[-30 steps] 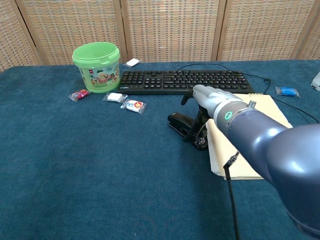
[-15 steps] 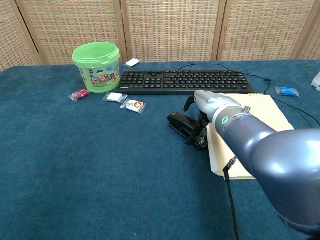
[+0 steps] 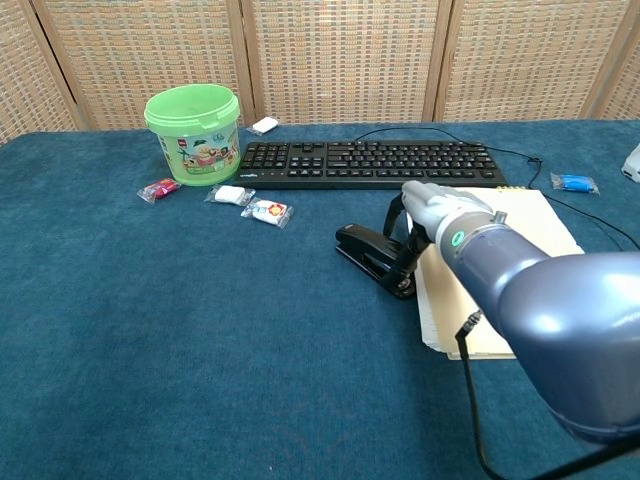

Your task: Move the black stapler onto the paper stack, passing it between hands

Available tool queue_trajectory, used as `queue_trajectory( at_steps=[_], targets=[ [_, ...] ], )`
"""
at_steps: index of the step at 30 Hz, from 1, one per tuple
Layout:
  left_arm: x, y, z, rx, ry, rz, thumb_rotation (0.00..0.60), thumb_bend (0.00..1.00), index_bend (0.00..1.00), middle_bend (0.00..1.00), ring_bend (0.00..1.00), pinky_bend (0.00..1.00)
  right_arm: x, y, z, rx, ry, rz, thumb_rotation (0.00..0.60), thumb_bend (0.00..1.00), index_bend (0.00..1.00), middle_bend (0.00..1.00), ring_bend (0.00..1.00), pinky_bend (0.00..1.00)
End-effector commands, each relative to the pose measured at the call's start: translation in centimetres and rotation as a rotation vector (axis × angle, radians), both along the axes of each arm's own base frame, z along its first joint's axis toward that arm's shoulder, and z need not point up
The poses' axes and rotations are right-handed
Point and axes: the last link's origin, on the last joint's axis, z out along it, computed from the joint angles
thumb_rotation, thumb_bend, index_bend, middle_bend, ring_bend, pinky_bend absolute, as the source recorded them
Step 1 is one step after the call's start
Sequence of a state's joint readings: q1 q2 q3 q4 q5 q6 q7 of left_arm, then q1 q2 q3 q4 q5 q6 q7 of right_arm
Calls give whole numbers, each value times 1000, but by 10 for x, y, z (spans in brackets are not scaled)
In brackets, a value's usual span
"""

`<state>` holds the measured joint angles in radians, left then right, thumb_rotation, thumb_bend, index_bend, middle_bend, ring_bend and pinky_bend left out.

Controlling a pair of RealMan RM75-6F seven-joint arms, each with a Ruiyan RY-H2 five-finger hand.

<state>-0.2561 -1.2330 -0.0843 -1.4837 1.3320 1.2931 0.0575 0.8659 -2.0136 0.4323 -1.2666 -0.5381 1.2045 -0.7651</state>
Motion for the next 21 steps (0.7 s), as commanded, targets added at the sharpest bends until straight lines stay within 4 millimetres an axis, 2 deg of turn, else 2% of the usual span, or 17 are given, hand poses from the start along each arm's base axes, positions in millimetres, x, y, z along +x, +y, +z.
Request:
queue_trajectory(
  at_steps=[1,2,5,11,21],
  targets=[
    [1,-1,0,0,-2,-6,600,187,0,0,0,0,-3,1,0,-20,-19,4,600,375,680,440,388,521],
    [2,-1,-1,-4,-1,-8,600,187,0,0,0,0,-2,2,2,-30,-30,8,600,390,755,520,493,612],
    [2,-1,-2,-12,-2,-8,600,188,0,0,0,0,-2,3,5,-44,-32,24,600,404,843,626,637,757],
    [2,-1,-3,-17,-6,-8,600,189,0,0,0,0,-6,4,11,-38,-26,20,600,402,862,668,711,843],
    [1,-1,-5,-26,-3,-3,600,192,0,0,0,0,-6,0,29,-27,-78,-46,600,403,870,677,724,855]
  ],
)
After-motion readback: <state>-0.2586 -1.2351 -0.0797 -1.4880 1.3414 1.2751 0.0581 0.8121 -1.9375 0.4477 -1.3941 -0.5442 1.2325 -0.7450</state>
